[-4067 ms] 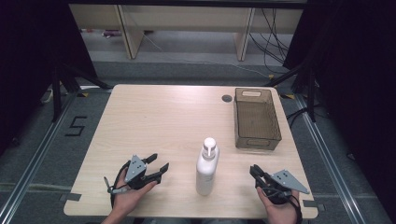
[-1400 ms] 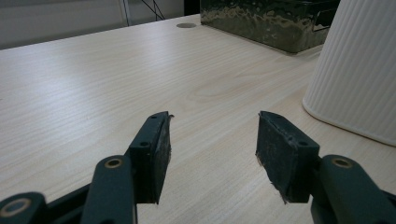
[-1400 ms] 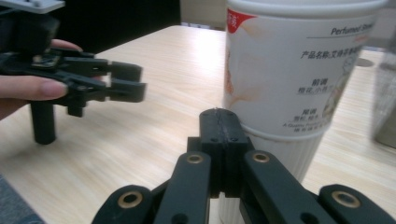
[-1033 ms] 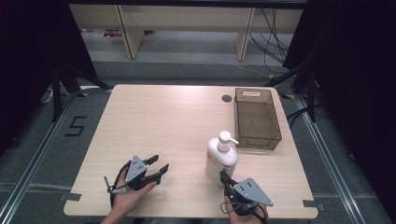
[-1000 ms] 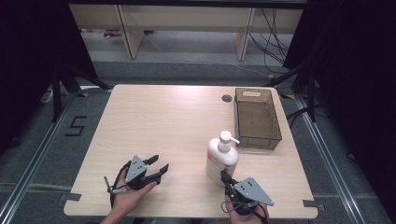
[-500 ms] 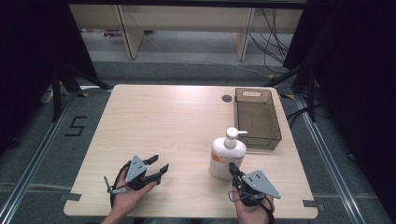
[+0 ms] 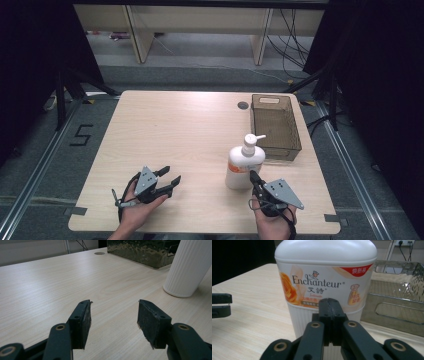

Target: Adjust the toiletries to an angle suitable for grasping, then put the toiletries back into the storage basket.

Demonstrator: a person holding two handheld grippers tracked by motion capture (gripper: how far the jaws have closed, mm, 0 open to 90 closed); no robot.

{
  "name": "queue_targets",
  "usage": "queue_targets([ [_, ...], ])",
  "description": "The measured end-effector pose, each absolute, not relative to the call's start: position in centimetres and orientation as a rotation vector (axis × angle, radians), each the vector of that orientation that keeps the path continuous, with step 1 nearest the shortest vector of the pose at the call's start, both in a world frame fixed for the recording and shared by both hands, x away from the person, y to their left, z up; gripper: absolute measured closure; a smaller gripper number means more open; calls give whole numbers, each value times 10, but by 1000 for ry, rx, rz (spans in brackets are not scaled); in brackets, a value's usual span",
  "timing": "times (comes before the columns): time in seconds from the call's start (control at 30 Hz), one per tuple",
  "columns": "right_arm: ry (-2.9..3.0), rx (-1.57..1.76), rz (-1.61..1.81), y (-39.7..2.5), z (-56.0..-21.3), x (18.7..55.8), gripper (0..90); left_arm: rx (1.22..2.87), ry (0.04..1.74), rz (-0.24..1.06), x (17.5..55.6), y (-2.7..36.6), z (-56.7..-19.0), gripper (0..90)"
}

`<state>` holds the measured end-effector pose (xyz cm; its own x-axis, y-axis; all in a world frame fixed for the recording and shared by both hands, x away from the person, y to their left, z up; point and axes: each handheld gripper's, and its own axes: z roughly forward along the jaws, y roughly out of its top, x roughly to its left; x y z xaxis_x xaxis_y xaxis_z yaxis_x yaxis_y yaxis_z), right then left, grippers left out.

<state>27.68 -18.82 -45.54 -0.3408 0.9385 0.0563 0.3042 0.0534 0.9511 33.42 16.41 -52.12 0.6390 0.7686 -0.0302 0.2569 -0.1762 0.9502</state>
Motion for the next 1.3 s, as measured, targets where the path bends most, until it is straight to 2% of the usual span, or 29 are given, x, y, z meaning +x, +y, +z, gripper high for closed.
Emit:
queue_targets([
  [0.07,1684,1244,1307,-188,-452,271,811,1732,838,566,335,164,-521,435],
  [0.2,1592,1250,1349,-191,-439,259,627,1726,844,568,336,163,-521,432],
  [0.4,1550,1220,1339,-198,-430,258,525,1715,855,581,336,162,-521,418],
  [0.97,1542,1176,1325,-189,-421,264,508,1699,870,593,337,162,-521,405],
  [1.3,1523,1152,1351,-178,-406,270,528,1715,865,594,337,161,-521,401],
])
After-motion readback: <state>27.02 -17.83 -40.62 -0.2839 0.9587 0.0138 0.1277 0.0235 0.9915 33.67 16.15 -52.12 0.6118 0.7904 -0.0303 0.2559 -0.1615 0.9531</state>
